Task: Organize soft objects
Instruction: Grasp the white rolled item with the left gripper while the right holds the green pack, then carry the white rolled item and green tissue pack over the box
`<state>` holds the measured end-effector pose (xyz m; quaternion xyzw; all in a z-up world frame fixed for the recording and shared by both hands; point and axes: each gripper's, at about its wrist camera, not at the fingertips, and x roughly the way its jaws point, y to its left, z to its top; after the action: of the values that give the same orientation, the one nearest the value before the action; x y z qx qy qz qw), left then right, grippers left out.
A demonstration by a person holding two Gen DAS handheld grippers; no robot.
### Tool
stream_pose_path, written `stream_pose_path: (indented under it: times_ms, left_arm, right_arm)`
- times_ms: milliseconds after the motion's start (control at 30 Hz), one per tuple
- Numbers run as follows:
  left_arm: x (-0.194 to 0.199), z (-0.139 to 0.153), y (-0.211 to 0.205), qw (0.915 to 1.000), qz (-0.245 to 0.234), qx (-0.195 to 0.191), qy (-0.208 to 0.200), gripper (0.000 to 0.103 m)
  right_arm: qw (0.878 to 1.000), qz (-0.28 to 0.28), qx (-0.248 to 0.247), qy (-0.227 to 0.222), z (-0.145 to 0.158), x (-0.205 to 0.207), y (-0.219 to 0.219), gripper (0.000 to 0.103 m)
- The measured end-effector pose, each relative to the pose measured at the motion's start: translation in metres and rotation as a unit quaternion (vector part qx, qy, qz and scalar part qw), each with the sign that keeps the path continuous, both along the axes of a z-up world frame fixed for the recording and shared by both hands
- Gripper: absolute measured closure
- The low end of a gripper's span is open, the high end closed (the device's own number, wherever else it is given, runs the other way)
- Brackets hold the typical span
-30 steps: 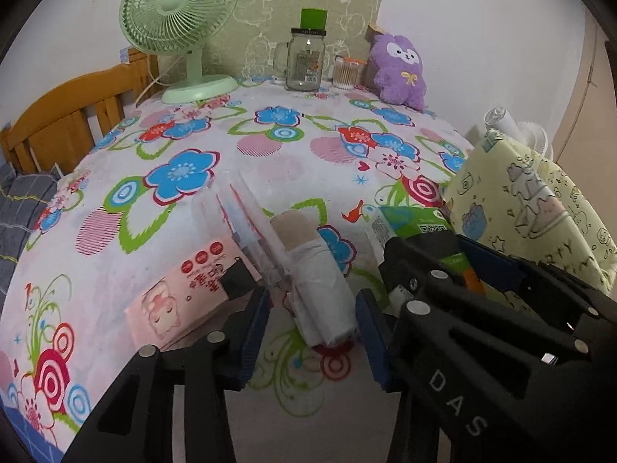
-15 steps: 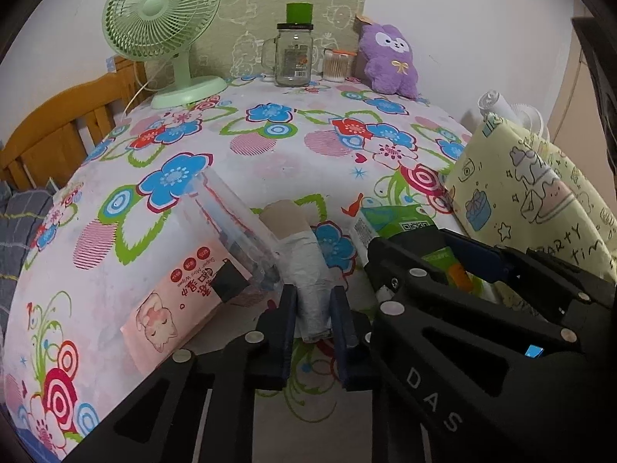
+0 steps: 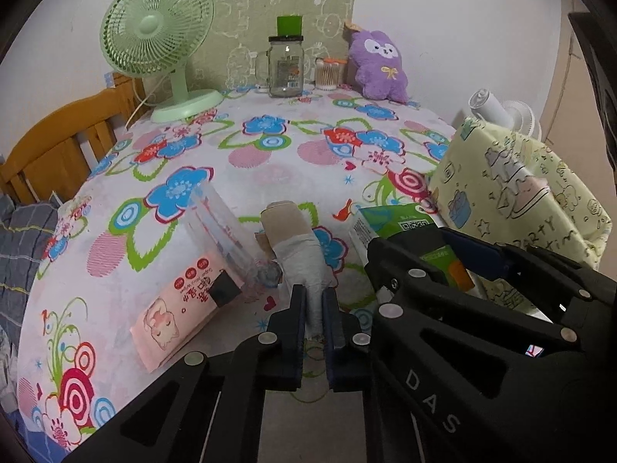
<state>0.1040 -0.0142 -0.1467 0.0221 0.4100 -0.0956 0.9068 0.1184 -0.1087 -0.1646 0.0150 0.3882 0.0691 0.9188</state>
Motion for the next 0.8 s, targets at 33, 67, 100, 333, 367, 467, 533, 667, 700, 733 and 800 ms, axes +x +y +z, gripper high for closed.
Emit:
stream_pose_path:
  times_ms: [33,67,100,333,367,467,533,667,700,733,800]
  left_arm:
    - [-0.001,0.003,0.0,1.0,0.0,0.0,-0.004,0.098]
    - [-0.003,0.006,0.0,1.0,-0.001,0.0,-0.008,0.098]
    - [-0.004,0.009,0.0,0.9999,-0.001,0.0,-0.011,0.098]
    - [-0.011,0.029,-0.001,0.9995,-0.006,-0.004,-0.032,0.098]
    - [-0.012,0.032,-0.002,0.9994,-0.006,-0.003,-0.034,0.098]
    - [-0.014,0.042,-0.002,0.999,-0.008,-0.003,-0.043,0.098]
    - [-0.015,0.048,-0.003,0.9988,-0.009,-0.002,-0.048,0.098]
    - [-0.018,0.061,-0.005,0.9981,-0.011,-0.002,-0.061,0.098]
    - [-0.018,0.064,-0.006,0.9979,-0.011,-0.002,-0.063,0.098]
    - [-0.019,0.067,-0.007,0.9978,-0.012,-0.002,-0.066,0.098]
    - [-0.021,0.073,-0.009,0.9974,-0.013,-0.003,-0.071,0.098]
  right_arm:
    - [1.0,0.0,0.0,-0.002,0.002,-0.001,0.0,0.054]
    - [1.0,0.0,0.001,-0.005,0.005,-0.002,0.0,0.054]
    - [1.0,-0.001,0.002,-0.008,0.007,-0.004,-0.001,0.054]
    - [1.0,-0.003,0.003,-0.03,0.029,-0.013,-0.002,0.054]
    - [0.999,-0.003,0.003,-0.033,0.032,-0.015,-0.003,0.054]
    - [0.999,-0.004,0.002,-0.041,0.042,-0.018,-0.003,0.054]
    - [0.999,-0.004,0.002,-0.049,0.049,-0.02,-0.004,0.054]
    - [0.998,-0.005,0.001,-0.06,0.062,-0.024,-0.006,0.054]
    - [0.998,-0.005,0.0,-0.063,0.066,-0.025,-0.007,0.054]
    - [0.998,-0.006,0.0,-0.066,0.07,-0.026,-0.008,0.054]
    - [0.997,-0.008,-0.002,-0.072,0.077,-0.029,-0.009,0.054]
